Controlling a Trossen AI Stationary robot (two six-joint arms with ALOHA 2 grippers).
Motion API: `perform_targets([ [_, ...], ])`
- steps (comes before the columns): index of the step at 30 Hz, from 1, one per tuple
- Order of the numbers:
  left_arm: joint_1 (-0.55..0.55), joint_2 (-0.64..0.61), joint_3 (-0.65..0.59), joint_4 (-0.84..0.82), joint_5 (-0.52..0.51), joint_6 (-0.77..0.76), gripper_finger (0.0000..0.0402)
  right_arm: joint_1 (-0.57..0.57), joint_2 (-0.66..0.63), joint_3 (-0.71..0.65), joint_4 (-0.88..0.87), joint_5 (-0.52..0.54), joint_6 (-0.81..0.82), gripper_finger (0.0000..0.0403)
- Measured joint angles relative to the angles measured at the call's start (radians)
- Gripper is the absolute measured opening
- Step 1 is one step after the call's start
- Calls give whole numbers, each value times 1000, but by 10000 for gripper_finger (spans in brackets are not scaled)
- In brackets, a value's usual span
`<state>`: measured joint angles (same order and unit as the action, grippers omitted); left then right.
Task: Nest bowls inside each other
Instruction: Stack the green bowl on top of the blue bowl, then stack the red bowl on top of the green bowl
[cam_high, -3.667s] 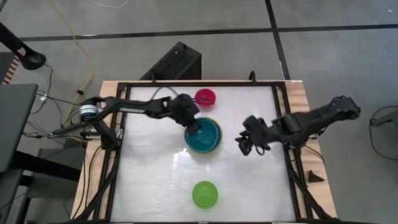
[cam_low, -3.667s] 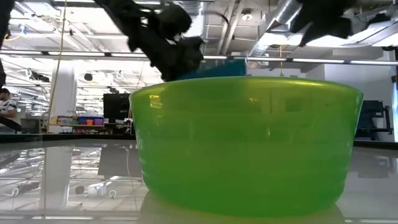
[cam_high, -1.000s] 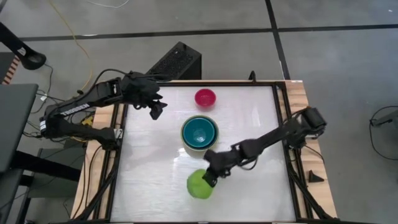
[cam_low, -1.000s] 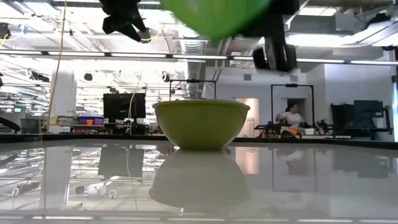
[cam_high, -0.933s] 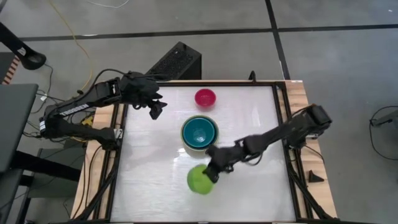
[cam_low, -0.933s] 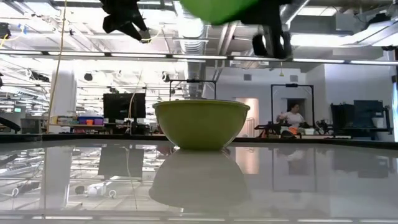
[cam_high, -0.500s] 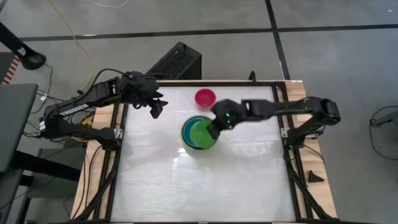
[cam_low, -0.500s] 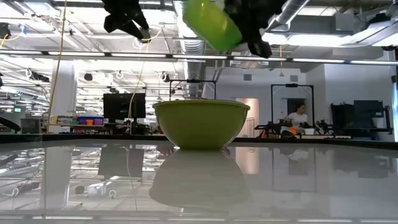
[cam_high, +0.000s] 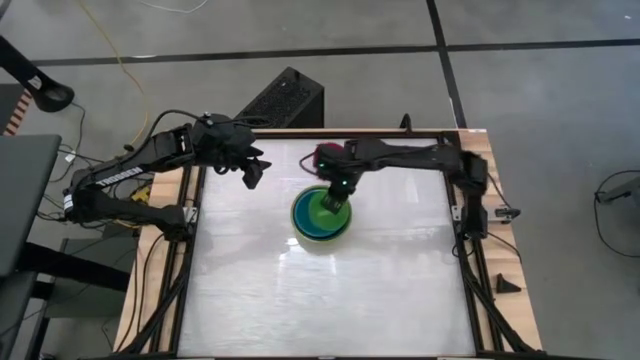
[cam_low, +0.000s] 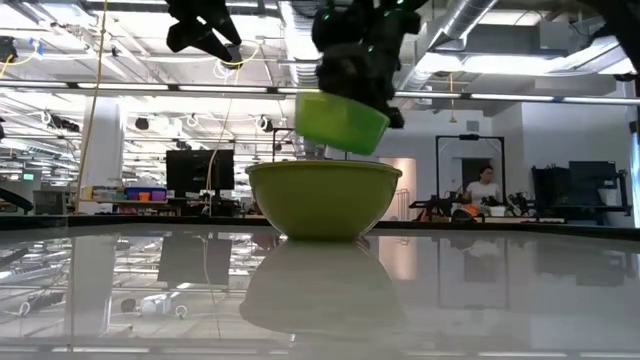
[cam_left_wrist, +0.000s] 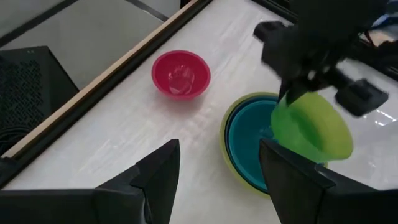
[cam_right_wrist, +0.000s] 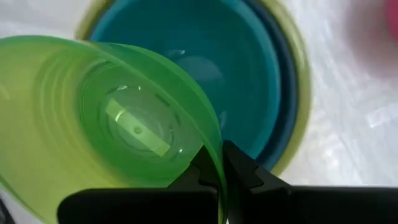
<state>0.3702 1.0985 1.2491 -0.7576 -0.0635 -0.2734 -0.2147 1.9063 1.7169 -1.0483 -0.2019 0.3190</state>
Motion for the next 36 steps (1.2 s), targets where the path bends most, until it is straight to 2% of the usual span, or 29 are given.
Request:
perform_targets([
  [8, 0, 0, 0, -4, 1, -4, 206, 11, 98, 73, -29, -5, -51, 32],
  [14, 0, 0, 0, -11, 0, -2, 206, 10, 88, 72, 5, 47, -61, 102],
  [21, 0, 0, 0, -15, 0, -1, 206, 10, 50, 74, 32, 48, -59, 195],
  [25, 0, 0, 0, -17, 0, -1, 206, 8, 43, 73, 28, 69, -59, 227],
  [30, -4, 0, 0, -31, 4, 0, 206, -14, 44, 72, -24, 254, -99, 224],
  [36, -12, 0, 0, -50, 1, 3, 206, -92, 44, 72, 72, 230, -214, 187],
])
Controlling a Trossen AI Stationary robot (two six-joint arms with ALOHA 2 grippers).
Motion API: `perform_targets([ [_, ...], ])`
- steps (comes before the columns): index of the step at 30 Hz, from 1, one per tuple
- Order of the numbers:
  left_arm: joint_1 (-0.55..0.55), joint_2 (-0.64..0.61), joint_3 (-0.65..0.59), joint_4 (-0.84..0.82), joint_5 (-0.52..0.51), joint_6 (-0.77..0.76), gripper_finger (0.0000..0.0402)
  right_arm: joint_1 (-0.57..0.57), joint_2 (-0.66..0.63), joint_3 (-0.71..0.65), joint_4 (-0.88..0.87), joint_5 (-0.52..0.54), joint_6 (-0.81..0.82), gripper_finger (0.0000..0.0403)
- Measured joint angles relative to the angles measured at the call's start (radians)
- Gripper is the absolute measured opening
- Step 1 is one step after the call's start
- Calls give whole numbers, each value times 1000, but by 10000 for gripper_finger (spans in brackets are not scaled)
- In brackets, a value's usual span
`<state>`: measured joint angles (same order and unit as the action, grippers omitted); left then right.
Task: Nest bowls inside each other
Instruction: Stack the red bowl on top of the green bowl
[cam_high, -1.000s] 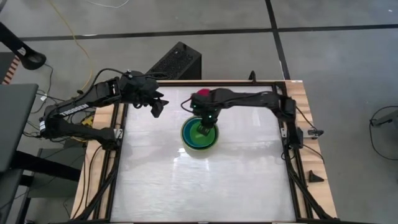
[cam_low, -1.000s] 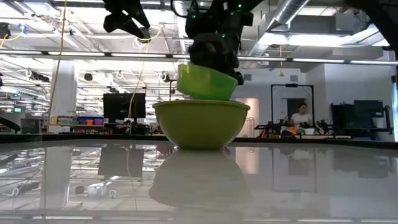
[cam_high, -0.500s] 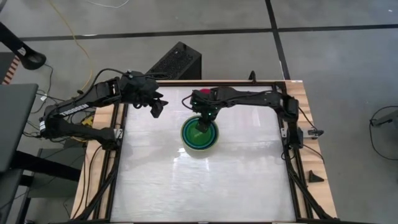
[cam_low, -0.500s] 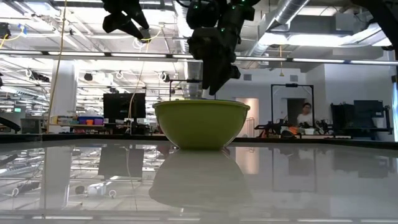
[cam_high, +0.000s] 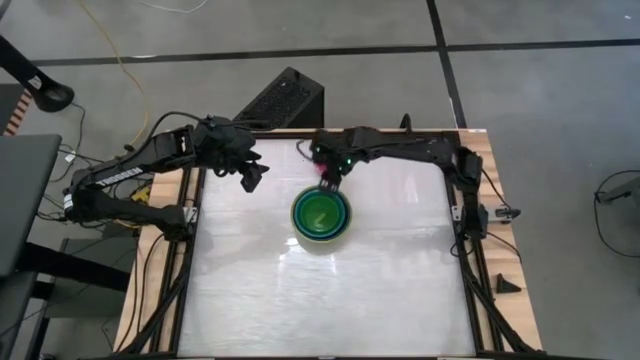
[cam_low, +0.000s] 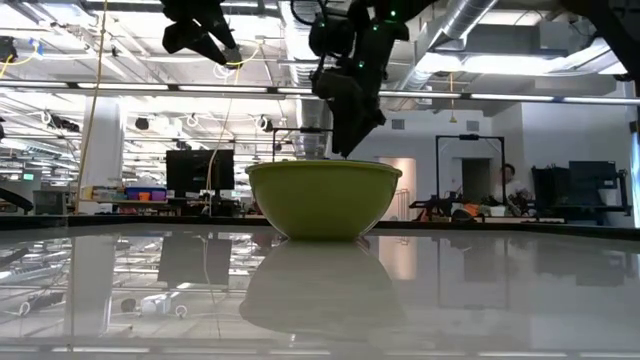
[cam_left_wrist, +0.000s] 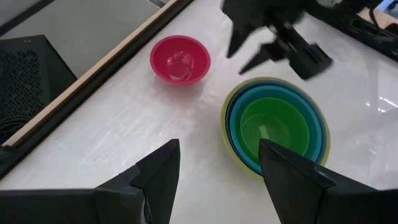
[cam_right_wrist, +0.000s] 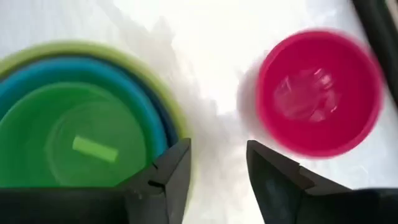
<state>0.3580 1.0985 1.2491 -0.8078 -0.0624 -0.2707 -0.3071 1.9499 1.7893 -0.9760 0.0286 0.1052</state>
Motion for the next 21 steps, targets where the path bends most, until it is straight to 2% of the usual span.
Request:
perform_targets([
  [6, 0, 0, 0, -5, -5, -3, 206, -106, 1, 0, 53, -121, -62, 172],
  [9, 0, 0, 0, -11, -5, -6, 206, -144, 1, -9, 88, -165, -87, 175],
  [13, 0, 0, 0, -11, -5, -12, 206, -185, 1, -50, 159, -294, -91, 186],
  [21, 0, 0, 0, -11, -15, -32, 206, -202, 1, -142, 252, -319, -110, 218],
])
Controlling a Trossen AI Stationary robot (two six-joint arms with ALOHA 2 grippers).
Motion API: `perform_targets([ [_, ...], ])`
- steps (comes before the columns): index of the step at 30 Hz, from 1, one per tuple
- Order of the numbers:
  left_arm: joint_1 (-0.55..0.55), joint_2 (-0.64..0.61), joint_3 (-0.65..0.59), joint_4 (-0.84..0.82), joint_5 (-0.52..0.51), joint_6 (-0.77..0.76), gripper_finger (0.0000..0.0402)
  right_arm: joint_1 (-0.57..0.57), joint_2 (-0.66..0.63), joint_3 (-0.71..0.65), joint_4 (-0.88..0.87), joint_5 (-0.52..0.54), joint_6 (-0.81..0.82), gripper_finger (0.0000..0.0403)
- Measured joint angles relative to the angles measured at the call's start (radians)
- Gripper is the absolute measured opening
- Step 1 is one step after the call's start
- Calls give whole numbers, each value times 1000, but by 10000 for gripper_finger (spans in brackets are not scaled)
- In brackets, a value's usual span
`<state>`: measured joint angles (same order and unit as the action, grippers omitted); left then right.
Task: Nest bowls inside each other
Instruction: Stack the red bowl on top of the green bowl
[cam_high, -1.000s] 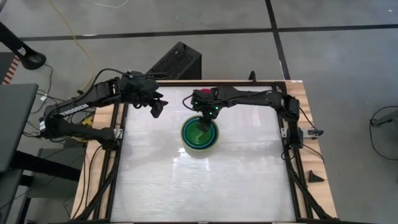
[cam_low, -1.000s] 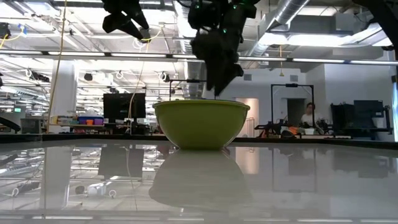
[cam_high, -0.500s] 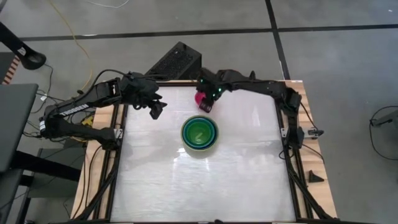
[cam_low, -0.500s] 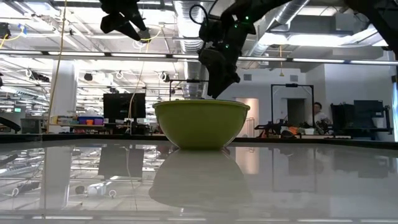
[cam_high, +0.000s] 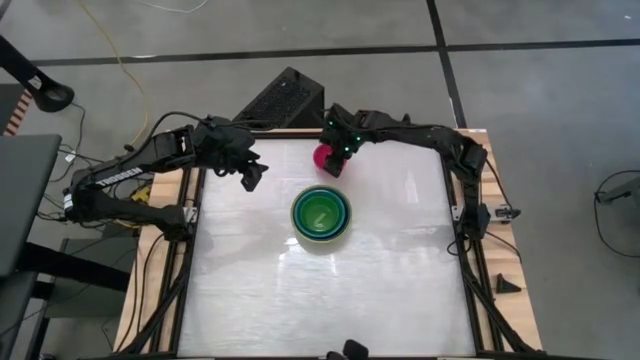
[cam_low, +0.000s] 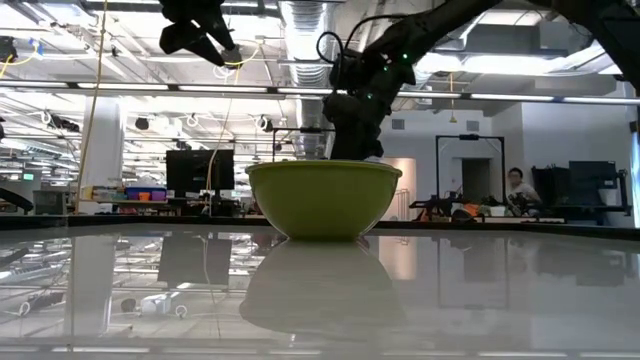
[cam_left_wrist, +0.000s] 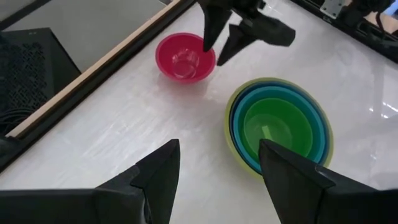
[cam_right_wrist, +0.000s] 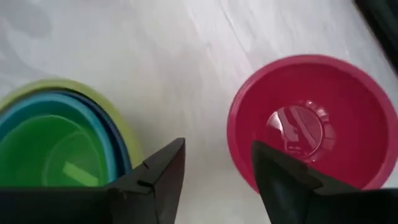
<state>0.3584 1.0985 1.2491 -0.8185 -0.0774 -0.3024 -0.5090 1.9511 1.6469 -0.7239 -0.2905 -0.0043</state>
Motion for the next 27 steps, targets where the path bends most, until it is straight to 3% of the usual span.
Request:
perform_targets([
  [17, 0, 0, 0, 1, -35, -60, 206, -25, 0, -231, 224, 1, -8, 225],
  [27, 0, 0, 0, 2, -37, -95, 206, -22, 1, -325, 265, 42, -23, 148],
])
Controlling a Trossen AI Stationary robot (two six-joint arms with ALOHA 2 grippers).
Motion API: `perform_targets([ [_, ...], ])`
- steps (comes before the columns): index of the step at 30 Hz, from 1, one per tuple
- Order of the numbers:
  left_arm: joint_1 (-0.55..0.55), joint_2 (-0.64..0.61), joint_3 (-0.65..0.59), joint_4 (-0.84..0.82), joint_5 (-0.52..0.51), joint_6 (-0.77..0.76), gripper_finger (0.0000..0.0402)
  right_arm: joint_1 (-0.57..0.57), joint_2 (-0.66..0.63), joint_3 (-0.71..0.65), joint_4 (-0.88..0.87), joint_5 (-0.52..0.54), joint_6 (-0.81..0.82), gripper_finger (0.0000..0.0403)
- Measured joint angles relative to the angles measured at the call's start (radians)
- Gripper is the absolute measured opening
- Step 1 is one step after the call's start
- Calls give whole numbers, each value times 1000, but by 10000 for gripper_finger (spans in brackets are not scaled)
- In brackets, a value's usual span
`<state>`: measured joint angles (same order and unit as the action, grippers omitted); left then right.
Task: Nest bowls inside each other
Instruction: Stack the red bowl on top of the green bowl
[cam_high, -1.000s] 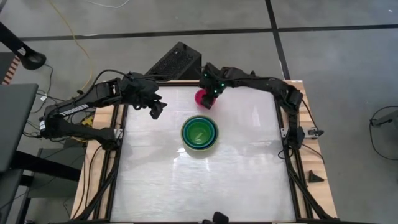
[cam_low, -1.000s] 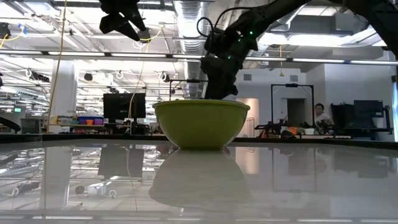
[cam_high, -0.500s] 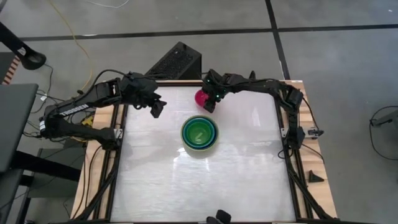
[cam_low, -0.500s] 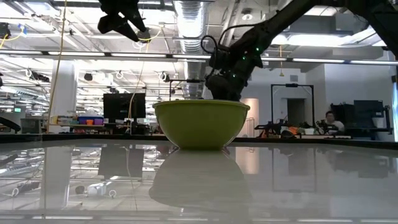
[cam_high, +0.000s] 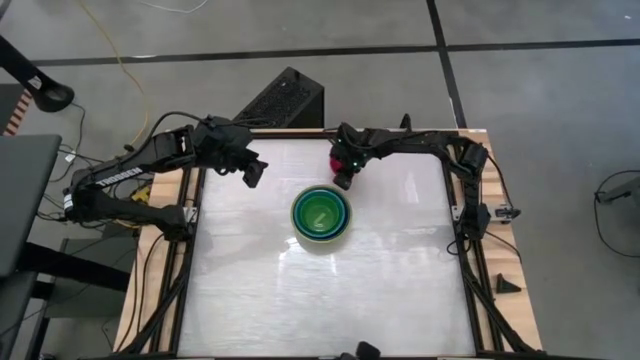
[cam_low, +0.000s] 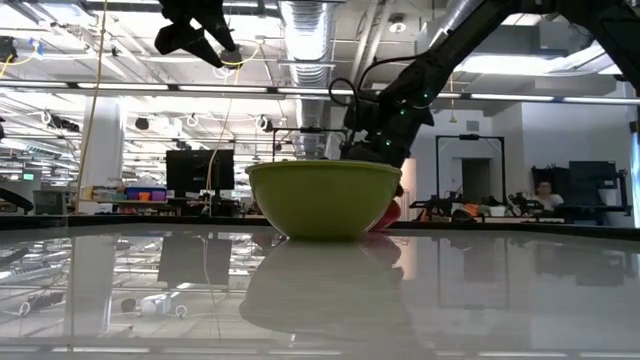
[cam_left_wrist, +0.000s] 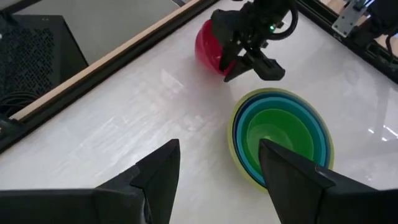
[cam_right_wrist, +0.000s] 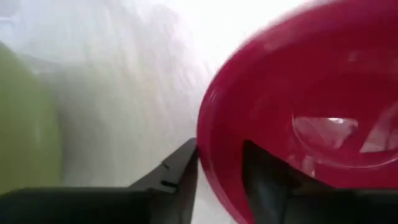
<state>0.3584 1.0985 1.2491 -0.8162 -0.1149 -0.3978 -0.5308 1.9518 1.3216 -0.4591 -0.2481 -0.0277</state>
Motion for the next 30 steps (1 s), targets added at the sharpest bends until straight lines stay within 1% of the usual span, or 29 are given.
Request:
perform_targets([
  [2, 0, 0, 0, 3, -2, -5, 206, 0, 0, -1, -13, 11, -1, 120],
  [6, 0, 0, 0, 4, -2, -8, 206, 2, -5, 2, -35, 18, -3, 51],
  [7, 0, 0, 0, 4, -2, -8, 206, 5, -5, 2, -42, 16, -4, 40],
  [10, 0, 0, 0, 4, -2, -8, 206, 11, -9, 2, -59, 14, -2, 39],
  [12, 0, 0, 0, 4, -2, -8, 206, 17, -12, 0, -74, -6, 1, 20],
  [18, 0, 0, 0, 4, -13, -2, 206, 44, -65, -4, -101, -15, 15, 18],
  [26, 0, 0, 0, 7, -36, 24, 206, 68, -174, -3, -97, 28, 43, 18],
  [30, 0, 0, 0, 7, -43, 36, 206, 80, -232, -3, -127, 50, 54, 18],
])
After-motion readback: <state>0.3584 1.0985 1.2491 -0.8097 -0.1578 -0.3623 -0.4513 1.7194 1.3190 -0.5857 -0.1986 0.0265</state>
